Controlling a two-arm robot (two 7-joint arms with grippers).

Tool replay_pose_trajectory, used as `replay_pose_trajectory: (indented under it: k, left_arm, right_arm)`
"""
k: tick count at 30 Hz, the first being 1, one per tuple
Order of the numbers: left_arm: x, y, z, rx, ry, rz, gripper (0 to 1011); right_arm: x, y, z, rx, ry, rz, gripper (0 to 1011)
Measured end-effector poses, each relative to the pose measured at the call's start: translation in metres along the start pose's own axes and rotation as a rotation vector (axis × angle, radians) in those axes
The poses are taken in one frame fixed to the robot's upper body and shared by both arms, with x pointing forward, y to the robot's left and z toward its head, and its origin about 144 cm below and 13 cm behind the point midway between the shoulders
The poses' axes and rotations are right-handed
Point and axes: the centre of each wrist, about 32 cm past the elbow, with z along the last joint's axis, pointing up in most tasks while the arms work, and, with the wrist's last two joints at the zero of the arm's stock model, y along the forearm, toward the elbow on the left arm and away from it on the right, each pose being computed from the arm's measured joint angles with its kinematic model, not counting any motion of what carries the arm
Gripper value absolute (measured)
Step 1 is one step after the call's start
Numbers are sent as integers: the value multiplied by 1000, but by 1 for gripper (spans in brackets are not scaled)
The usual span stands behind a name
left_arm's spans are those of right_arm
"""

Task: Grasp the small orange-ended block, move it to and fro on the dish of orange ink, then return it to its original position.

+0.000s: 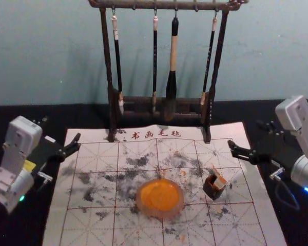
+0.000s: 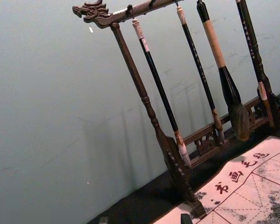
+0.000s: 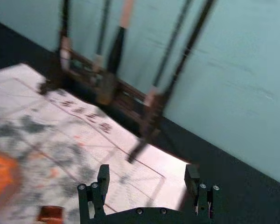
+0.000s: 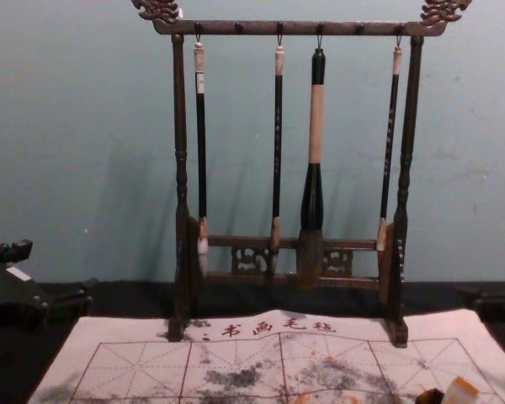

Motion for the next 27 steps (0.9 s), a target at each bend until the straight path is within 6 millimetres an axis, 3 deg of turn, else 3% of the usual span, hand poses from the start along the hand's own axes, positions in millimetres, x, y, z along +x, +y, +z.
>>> replay_pose_trajectory:
  k: [14, 27]
  left_arm:
    - [0, 0, 0, 0, 0, 0, 1001]
    - [0, 0, 0, 0, 0, 0, 1001]
  right_arm:
    - [-15, 0, -45, -88, 22, -151, 1000]
    - [-15, 0, -45, -88, 20, -150, 1000]
